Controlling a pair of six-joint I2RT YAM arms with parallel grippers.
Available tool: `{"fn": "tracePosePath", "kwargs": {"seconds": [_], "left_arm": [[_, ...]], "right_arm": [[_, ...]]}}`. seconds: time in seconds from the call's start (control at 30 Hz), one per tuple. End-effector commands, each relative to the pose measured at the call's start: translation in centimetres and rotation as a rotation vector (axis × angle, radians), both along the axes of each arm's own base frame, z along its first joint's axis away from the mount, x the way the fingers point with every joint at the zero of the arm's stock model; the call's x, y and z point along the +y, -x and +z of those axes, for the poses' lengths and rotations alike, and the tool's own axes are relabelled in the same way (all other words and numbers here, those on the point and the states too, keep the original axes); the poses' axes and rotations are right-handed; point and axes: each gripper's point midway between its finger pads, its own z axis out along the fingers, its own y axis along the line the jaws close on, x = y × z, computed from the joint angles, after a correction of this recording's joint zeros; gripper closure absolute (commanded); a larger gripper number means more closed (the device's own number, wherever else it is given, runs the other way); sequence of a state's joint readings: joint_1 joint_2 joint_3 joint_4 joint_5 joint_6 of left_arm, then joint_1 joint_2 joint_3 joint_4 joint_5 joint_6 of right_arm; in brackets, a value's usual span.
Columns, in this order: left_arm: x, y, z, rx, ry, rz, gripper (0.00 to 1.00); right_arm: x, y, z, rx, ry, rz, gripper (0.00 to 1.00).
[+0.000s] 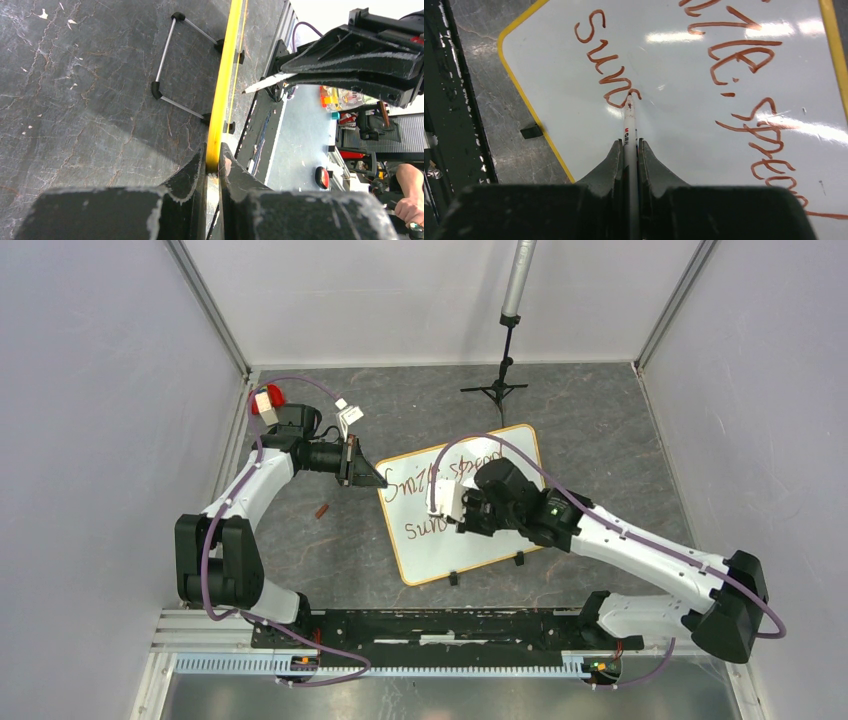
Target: Write a sentence on the whiteboard
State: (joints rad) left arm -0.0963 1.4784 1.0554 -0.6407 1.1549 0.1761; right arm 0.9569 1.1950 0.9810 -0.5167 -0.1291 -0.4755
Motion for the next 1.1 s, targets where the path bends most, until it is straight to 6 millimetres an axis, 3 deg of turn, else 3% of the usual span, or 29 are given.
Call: {"fn": "tracePosePath", "kwargs": {"seconds": [0.0,0.2,0.3,0.87,1.07], "left_arm": [[-0.2,-1.1,0.2,-0.059,-0.028,0.007,0.98],[-0.1,-1.1,0.2,-0.062,-0.032,0.010,0.98],[-0.2,-1.1,0.1,-0.062,-0.032,0.008,0.97],[-0.2,-1.2,-0.2,-0.056,-0.034,0.006,0.98],[-0.2,-1.2,-0.2,-0.052,-0.034,0.006,0.98]], "right_arm": [[-0.3,-2.2,3.0,-0.067,-0.062,-0.093,1.00],[-0.7,-3.2,2.7,-0.064,-0.055,-0.135,1.00],[-0.9,-3.0,1.7,-0.052,-0.031,-0.131,1.00],[-2.1,1.0,-3.0,0.087,0.050,-0.003,1.00],[-1.7,0.3,-1.8,0.056,0.026,-0.018,1.00]]}}
